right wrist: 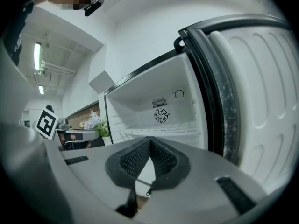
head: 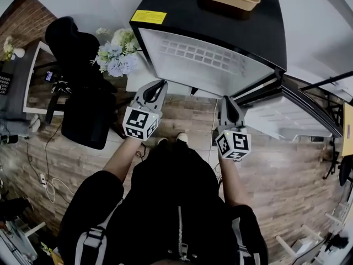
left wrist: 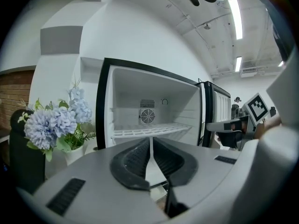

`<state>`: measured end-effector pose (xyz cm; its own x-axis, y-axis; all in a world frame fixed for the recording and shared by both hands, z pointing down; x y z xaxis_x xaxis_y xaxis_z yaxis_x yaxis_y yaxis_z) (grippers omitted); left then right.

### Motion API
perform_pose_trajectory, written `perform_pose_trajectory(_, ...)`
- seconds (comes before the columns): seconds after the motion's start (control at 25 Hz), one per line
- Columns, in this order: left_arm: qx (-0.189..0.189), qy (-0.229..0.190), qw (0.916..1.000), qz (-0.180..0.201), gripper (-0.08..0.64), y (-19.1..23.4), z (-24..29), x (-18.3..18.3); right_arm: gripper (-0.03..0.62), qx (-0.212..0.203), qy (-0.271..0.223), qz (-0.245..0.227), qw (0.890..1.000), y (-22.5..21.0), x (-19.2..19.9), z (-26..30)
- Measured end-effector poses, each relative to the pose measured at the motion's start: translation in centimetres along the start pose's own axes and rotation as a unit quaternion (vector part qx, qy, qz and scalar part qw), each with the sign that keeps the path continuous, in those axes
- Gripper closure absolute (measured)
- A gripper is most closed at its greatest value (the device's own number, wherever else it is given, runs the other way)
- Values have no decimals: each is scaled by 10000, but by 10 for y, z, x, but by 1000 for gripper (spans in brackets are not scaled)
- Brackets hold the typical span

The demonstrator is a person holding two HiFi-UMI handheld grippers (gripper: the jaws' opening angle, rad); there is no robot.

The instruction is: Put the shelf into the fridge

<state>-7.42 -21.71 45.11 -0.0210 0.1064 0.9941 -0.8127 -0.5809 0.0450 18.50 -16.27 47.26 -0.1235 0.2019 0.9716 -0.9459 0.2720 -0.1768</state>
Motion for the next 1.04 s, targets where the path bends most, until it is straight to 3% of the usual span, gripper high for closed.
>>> perform_pose_trajectory(0.68,288,56,9996,35,520,-10,-74,3,584,108,-30,-71,9999,67,13,-52)
perform_pose_trajectory(1.04,373,46,9993,33,520,-17,-84,2,584,147,-22,-96,9998,68,15,-68)
Point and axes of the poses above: the fingertips, and each gripper's own axes: z forward along the fingers, y to its left, x out of its underside, the point moved 6 cm from there along -z, backward along the fingers
